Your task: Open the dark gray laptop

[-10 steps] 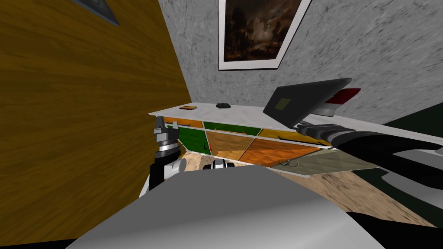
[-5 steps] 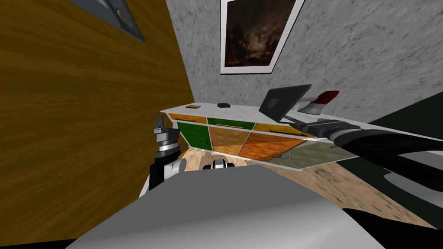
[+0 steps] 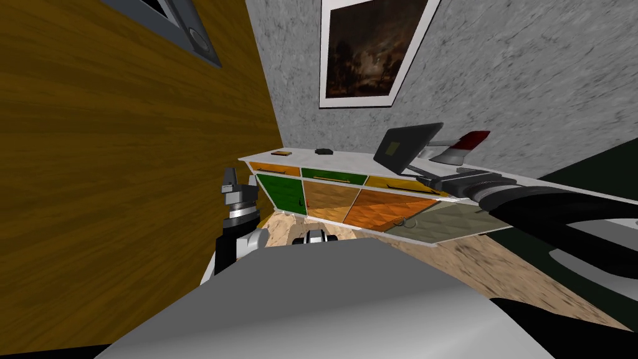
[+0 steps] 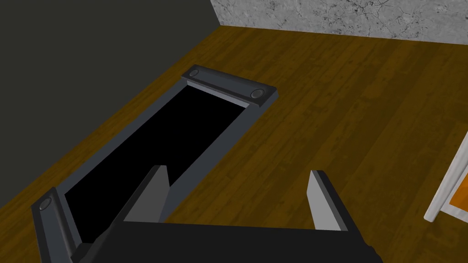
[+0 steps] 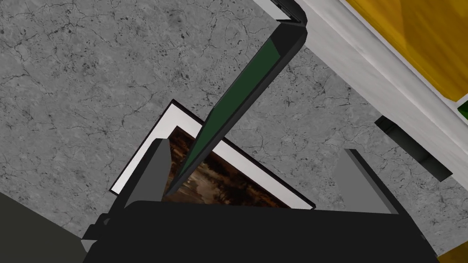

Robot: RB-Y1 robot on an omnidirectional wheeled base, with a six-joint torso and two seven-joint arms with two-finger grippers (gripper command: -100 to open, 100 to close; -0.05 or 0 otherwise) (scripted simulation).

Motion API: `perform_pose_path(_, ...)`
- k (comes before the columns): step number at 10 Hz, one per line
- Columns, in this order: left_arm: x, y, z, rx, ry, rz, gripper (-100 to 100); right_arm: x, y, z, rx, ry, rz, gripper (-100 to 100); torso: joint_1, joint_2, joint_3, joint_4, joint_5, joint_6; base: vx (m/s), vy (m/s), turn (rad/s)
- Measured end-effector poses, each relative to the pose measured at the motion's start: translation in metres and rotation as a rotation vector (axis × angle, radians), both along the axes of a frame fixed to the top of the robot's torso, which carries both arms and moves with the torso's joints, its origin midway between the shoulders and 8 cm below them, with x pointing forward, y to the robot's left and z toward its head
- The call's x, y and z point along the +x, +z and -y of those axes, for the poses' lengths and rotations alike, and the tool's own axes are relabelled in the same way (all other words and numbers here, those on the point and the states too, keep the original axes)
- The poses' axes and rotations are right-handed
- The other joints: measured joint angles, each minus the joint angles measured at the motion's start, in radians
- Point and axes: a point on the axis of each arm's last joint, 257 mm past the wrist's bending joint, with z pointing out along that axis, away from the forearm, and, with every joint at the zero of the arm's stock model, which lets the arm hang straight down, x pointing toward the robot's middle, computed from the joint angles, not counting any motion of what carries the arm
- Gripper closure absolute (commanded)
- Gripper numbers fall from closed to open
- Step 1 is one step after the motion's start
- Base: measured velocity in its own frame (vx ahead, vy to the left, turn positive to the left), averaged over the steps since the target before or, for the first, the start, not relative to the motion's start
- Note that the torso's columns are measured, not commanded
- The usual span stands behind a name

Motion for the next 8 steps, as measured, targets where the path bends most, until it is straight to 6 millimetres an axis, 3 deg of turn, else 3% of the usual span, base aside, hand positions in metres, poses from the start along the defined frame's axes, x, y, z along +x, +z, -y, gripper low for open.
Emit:
perform_pose_path(6,0.000,0.000,0.000,0.000,0.000,0.000,0,-0.012,0.002,0.039,-0.035,-0.113,0.026,-100,0.001,0.003,0.002,0.001,0.000,0.000,0.180,0.027,0.023)
perform_pose_path(8,0.000,0.000,0.000,0.000,0.000,0.000,0,-0.017,0.002,0.052,-0.038,-0.152,0.035,-100,-0.001,0.007,0.004,0.002,0.000,0.000,0.097,0.008,0.003)
